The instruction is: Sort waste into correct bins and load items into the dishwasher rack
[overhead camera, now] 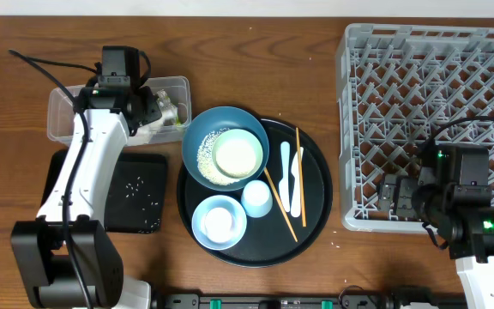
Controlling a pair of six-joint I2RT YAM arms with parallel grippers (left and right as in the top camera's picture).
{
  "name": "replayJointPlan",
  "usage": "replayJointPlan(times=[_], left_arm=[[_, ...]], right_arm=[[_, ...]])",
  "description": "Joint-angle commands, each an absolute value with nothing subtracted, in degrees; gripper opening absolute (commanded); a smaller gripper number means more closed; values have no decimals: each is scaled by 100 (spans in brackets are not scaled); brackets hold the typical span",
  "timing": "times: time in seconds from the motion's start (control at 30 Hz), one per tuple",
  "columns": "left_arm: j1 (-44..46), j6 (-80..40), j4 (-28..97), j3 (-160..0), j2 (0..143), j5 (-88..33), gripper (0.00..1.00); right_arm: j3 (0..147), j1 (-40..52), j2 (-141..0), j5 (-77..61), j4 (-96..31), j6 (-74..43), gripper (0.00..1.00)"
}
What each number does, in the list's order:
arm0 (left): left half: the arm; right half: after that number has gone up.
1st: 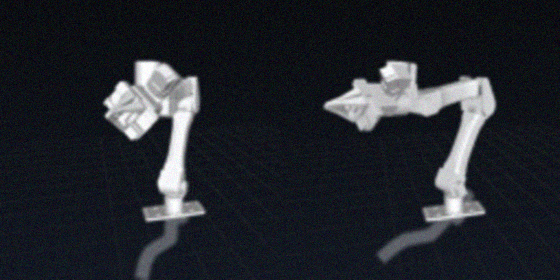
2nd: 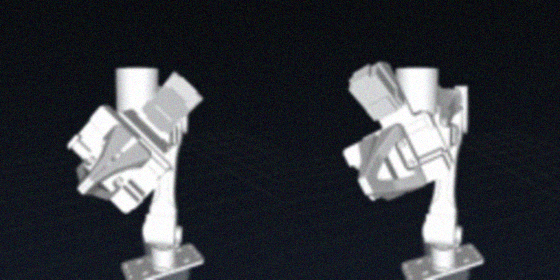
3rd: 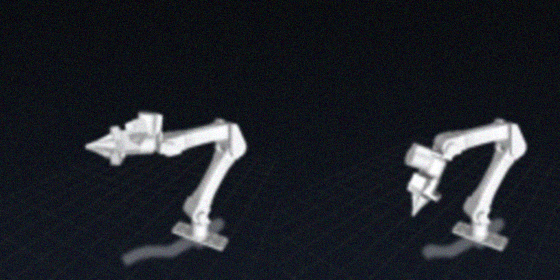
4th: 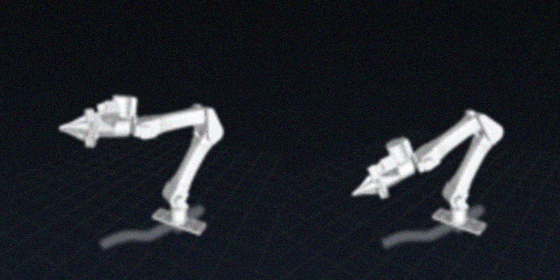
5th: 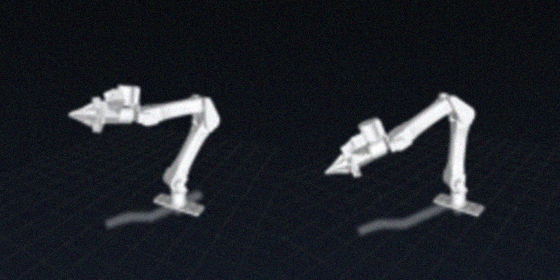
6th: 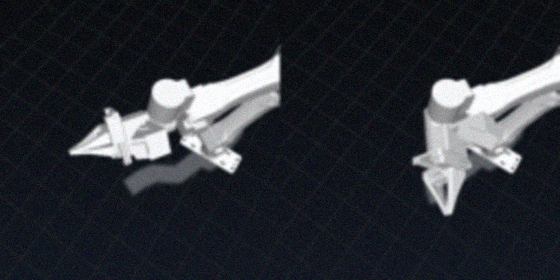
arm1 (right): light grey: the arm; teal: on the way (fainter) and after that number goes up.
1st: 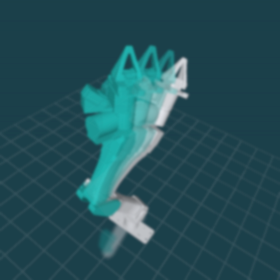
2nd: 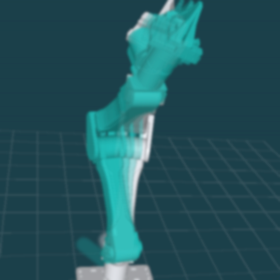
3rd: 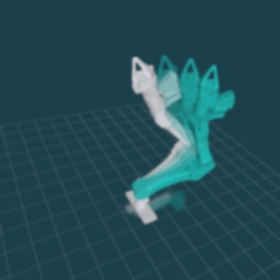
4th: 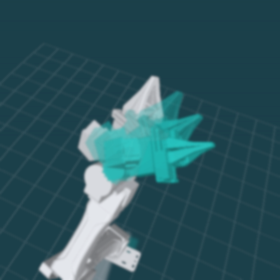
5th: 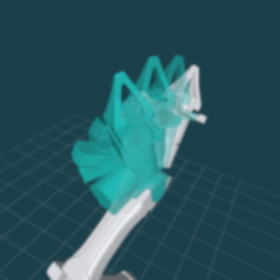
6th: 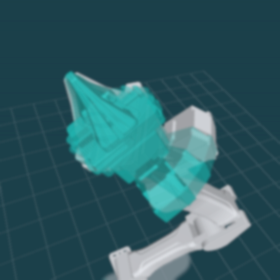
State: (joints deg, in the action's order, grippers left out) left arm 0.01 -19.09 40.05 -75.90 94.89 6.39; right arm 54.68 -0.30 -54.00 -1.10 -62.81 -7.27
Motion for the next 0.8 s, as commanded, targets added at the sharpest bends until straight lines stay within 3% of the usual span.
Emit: replayJointPlan(times=[0.0, 0.23, 0.3, 0.37, 0.43, 0.57, 0.73, 0.77], left_arm=[[-25, -1846, 4150, -7653, 9183, 657, 80], [-25, -2349, 5612, -7623, 8643, 648, 80], [-25, -2565, 5972, -7474, 8659, 648, 71], [-25, -2727, 6099, -7234, 8659, 644, 53], [-25, -2891, 6156, -6963, 8659, 642, 42], [-25, -3127, 5981, -6377, 8659, 646, 41], [-21, -3164, 5315, -5655, 8685, 576, 14], [-19, -3162, 5203, -5564, 8685, 510, 13]], right_arm=[[5577, 38, -5391, -130, -6285, -812, 99], [5577, 38, -5391, -130, -6233, -812, 99], [5577, 40, -5391, -130, -6211, -812, 99], [5577, 38, -5393, -130, -6208, -812, 99], [5577, 38, -5391, -130, -6219, -812, 99], [5577, 40, -5391, -130, -6248, -810, 99], [5577, 40, -5391, -130, -6241, -812, 99], [5577, 38, -5391, -130, -6241, -810, 99]])
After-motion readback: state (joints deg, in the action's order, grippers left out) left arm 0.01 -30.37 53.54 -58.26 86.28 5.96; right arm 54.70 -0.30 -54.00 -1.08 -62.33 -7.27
